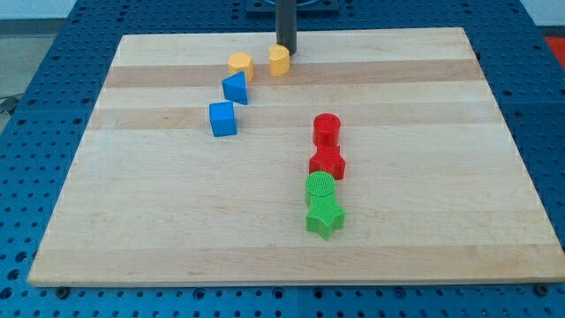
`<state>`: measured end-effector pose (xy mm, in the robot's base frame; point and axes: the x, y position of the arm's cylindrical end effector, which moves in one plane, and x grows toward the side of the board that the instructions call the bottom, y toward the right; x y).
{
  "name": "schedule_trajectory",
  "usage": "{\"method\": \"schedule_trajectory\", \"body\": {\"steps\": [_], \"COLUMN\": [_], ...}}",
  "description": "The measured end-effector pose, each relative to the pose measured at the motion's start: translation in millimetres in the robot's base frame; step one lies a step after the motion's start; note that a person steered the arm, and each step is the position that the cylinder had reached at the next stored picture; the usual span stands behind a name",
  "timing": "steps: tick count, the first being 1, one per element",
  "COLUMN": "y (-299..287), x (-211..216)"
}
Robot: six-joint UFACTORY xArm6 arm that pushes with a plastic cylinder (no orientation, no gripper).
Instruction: Push the yellow heart diagonally below the blue cube
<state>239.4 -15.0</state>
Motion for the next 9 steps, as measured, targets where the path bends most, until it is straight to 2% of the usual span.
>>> {"method": "schedule_trajectory", "body": {"steps": [1,4,5,7,8,9], "y": [0,5,15,18,-22,-33], "x": [20,181,165,-7,64,116]}}
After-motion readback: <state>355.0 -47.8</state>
